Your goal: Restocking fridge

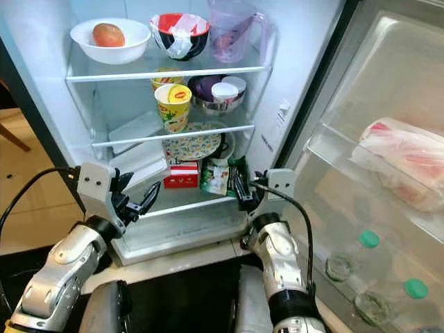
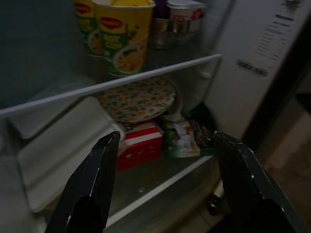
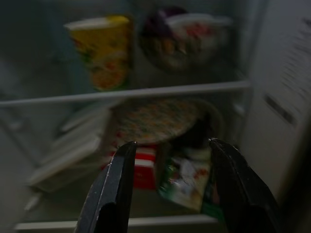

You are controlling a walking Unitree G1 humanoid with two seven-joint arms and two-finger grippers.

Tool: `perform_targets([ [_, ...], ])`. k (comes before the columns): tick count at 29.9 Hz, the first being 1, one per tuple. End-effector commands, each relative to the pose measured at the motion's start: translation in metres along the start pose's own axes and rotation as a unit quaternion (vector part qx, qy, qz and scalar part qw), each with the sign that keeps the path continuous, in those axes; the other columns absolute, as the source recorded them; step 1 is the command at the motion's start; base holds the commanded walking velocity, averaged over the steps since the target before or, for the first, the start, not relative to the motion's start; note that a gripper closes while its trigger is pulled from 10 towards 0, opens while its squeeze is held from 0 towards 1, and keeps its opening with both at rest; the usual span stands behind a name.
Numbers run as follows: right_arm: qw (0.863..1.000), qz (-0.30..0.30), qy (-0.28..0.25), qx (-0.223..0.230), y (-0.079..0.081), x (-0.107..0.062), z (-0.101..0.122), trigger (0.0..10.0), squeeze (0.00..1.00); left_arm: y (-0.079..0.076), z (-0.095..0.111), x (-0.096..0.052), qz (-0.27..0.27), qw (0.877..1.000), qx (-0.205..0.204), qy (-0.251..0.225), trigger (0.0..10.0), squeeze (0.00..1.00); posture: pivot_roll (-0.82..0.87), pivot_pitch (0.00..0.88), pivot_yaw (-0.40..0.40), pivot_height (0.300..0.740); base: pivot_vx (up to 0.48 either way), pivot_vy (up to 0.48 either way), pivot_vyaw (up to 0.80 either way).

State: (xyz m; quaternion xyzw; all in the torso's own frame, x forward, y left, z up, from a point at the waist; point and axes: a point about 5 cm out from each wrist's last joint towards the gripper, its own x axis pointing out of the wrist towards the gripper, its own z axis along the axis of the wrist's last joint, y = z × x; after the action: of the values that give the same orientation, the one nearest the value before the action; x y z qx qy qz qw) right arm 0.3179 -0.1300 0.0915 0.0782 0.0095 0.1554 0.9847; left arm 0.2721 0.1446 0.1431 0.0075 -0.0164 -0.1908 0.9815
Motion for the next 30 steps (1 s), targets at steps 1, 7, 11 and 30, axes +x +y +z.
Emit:
perform_targets([
  [1, 1.000, 0.012, -0.004, -0.011, 0.002, -0.001, 0.006, 10.0, 0.00, -0.001, -0.002, 0.001, 0.003, 1.000, 0.005, 0.001, 10.0, 0.00, 0.03, 0.018, -0.084, 0.555, 0.000, 0.000, 0.00],
  [7, 0.987, 0.136, -0.040, -0.078, 0.022, -0.002, 0.048, 10.0, 0.00, -0.002, -0.004, 0.001, -0.002, 1.000, 0.010, -0.001, 10.0, 0.00, 0.02, 0.007, -0.071, 0.575, 0.000, 0.000, 0.00],
  [11, 0.979, 0.162, -0.083, -0.095, 0.026, -0.005, 0.081, 10.0, 0.00, -0.002, -0.007, 0.000, -0.004, 1.000, 0.012, 0.003, 10.0, 0.00, 0.02, 0.005, -0.064, 0.595, 0.000, 0.000, 0.00],
  [30, 0.981, 0.165, -0.054, -0.089, 0.029, -0.016, 0.083, 10.0, 0.00, 0.001, -0.013, -0.003, -0.008, 1.000, 0.019, 0.009, 10.0, 0.00, 0.03, 0.005, -0.054, 0.670, 0.000, 0.000, 0.00],
])
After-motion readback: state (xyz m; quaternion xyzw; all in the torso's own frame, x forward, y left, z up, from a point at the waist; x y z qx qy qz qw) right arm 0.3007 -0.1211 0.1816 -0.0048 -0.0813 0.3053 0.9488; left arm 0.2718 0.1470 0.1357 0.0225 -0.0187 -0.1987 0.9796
